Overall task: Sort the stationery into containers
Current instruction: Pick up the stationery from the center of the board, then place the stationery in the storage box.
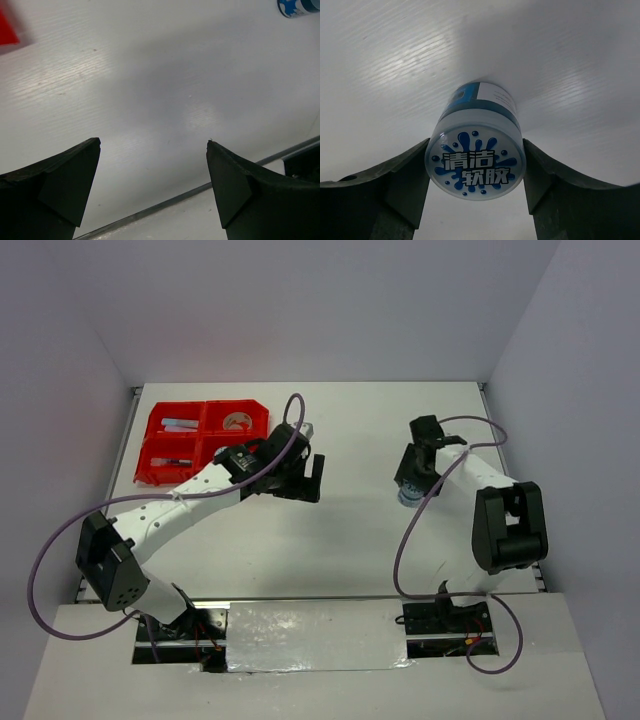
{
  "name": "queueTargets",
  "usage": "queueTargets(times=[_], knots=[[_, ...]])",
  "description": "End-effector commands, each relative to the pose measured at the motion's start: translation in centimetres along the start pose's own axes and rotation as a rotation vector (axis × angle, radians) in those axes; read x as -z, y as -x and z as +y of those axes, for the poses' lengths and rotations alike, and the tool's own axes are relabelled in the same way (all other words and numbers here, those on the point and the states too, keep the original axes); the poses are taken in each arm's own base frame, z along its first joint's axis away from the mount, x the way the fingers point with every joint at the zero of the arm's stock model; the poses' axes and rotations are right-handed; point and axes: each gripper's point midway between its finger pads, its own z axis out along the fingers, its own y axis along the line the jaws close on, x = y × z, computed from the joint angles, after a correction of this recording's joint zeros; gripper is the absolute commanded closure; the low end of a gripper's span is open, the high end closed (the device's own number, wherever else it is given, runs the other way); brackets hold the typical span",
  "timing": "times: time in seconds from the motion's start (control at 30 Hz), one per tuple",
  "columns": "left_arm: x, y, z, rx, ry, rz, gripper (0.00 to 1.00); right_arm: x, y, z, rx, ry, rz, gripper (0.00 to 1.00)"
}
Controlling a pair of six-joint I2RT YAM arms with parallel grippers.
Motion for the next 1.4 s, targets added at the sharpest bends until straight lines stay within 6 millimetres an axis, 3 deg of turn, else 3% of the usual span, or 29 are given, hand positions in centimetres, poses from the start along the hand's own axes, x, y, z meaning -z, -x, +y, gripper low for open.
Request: queueTargets(times=[0.0, 0.03, 0.07, 0.1, 0.13, 0.17, 0.2, 0.23, 0.27, 0.3, 0.33, 0.37, 0.4, 0.43, 0.47, 0.5, 0.53, 0.6, 0.77, 0.97, 1.17, 1.37], knots=[[3.2, 2.5, 2.9, 0.068, 0.159, -0.111, 0.01, 3.1, 0.5, 5.7, 0.054, 0.163, -0.066, 0.99], [4.1, 3.1, 4.2, 0.107, 0.204, -0.140, 0.01, 4.3, 0.5, 7.5, 0.064, 0.231, -0.086, 1.00], [4.9, 3.4, 5.3, 0.143, 0.251, -0.162, 0.01, 6.1, 0.4, 11.2, 0.091, 0.346, -0.119, 1.00], [6.0, 3.5, 8.0, 0.215, 0.363, -0.191, 0.01, 7.3, -0.1, 13.4, 0.103, 0.429, -0.109, 1.00], [7.5, 3.8, 9.2, 0.253, 0.395, -0.229, 0.01, 9.0, 0.7, 15.8, 0.071, 0.491, -0.136, 1.00], [8.5, 3.7, 11.8, 0.327, 0.485, -0.247, 0.01, 9.5, -0.8, 19.0, 0.105, 0.561, -0.109, 1.00], [9.9, 3.7, 12.9, 0.368, 0.506, -0.273, 0.01, 10.0, -1.0, 20.8, 0.106, 0.584, -0.107, 1.00], [10.6, 3.7, 14.1, 0.405, 0.531, -0.289, 0.01, 12.3, 0.5, 23.7, 0.081, 0.647, -0.146, 1.00], [11.3, 3.5, 16.3, 0.462, 0.578, -0.298, 0.01, 11.0, -1.3, 26.2, 0.119, 0.631, -0.126, 1.00], [12.3, 3.4, 17.0, 0.486, 0.579, -0.317, 0.01, 13.1, 0.2, 29.1, 0.101, 0.680, -0.172, 1.00], [12.6, 3.2, 17.7, 0.471, 0.585, -0.314, 0.01, 13.1, 0.0, 30.6, 0.108, 0.675, -0.169, 1.00], [13.2, 3.4, 18.1, 0.488, 0.563, -0.327, 0.01, 10.6, -1.8, 32.4, 0.133, 0.632, -0.131, 1.00], [13.5, 3.8, 18.2, 0.483, 0.549, -0.341, 0.01, 12.4, -0.8, 34.8, 0.114, 0.673, -0.151, 1.00], [13.9, 3.9, 18.5, 0.464, 0.546, -0.342, 0.01, 10.6, -2.3, 36.4, 0.131, 0.655, -0.126, 1.00], [13.9, 4.1, 18.0, 0.450, 0.508, -0.335, 0.01, 12.4, -1.3, 38.3, 0.116, 0.707, -0.155, 1.00], [13.9, 4.5, 17.6, 0.434, 0.480, -0.341, 0.01, 12.5, -1.4, 39.3, 0.114, 0.724, -0.162, 1.00], [14.1, 4.7, 17.4, 0.401, 0.460, -0.339, 0.01, 12.1, -1.6, 40.3, 0.115, 0.737, -0.167, 1.00], [14.1, 5.0, 16.1, 0.368, 0.382, -0.341, 0.01, 13.6, -1.2, 42.1, 0.109, 0.827, -0.203, 1.00], [16.3, 4.8, 16.1, 0.331, 0.368, -0.408, 0.01, 14.9, -0.9, 43.1, 0.108, 0.904, -0.232, 1.00], [16.8, 3.9, 16.7, 0.337, 0.400, -0.398, 0.01, 12.6, -3.0, 43.6, 0.177, 0.882, -0.182, 1.00], [18.8, 4.1, 16.8, 0.361, 0.397, -0.486, 0.01, 12.7, -5.4, 45.1, 0.255, 0.962, -0.127, 1.00], [19.5, 4.3, 16.7, 0.349, 0.399, -0.498, 0.01, 11.9, -7.2, 45.3, 0.277, 0.995, -0.082, 1.00]])
